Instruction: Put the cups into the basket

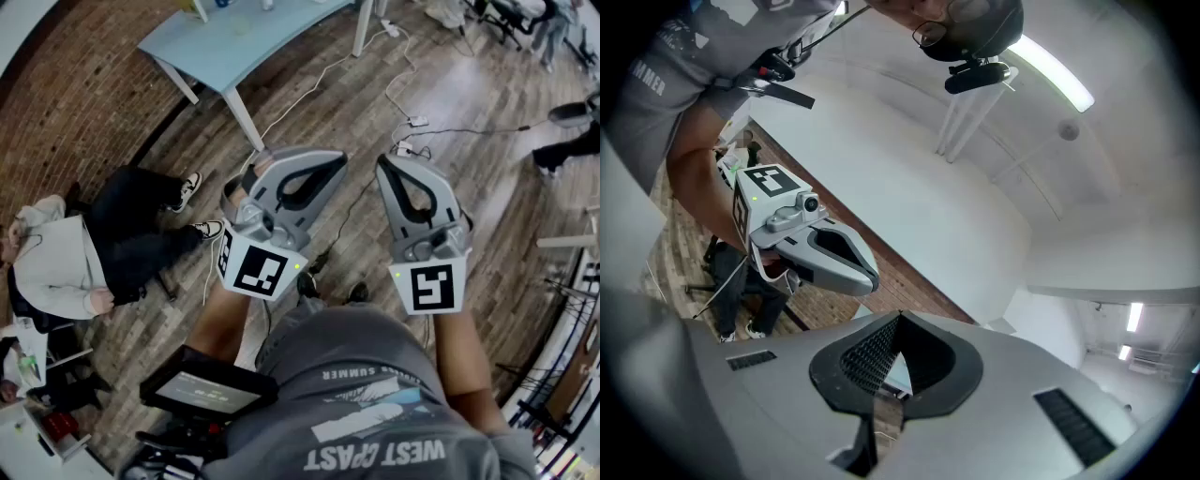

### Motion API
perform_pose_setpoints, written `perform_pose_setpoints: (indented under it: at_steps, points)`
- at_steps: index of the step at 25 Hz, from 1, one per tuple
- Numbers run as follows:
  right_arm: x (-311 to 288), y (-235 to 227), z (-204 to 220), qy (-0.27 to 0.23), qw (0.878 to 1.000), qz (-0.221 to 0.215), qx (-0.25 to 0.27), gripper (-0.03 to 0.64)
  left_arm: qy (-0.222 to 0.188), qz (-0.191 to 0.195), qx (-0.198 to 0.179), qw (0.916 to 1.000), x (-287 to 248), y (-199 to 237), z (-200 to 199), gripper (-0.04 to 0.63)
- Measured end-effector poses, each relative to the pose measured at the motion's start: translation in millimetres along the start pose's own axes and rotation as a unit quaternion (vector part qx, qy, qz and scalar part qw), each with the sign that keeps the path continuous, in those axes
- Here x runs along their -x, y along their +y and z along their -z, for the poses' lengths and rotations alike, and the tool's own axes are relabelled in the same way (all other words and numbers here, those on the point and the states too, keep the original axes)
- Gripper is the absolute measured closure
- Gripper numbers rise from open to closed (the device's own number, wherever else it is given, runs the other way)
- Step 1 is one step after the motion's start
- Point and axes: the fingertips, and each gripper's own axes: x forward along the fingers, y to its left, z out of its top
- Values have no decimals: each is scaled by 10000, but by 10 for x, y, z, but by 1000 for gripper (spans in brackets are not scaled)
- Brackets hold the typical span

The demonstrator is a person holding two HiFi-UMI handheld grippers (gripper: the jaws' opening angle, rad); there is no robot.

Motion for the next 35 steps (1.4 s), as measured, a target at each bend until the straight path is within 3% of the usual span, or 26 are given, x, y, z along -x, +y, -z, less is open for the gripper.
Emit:
perform_pose_setpoints:
  at_steps: [8, 16, 22, 35]
  points:
    - [-37, 33, 9, 19, 10000, 32, 1, 606, -174, -30, 102, 9998, 29, -2, 49, 595]
    - [-45, 73, 41, 23, 9997, -122, -200, 603, 31, -8, 4, 10000, 26, 50, 66, 595]
    - [-39, 36, 45, -16, 9996, -32, -291, 603, -111, -7, 186, 9998, 8, 7, 85, 595]
    - [-143, 39, 72, 22, 9994, 45, -349, 604, 21, -4, 98, 9999, 42, 109, 182, 595]
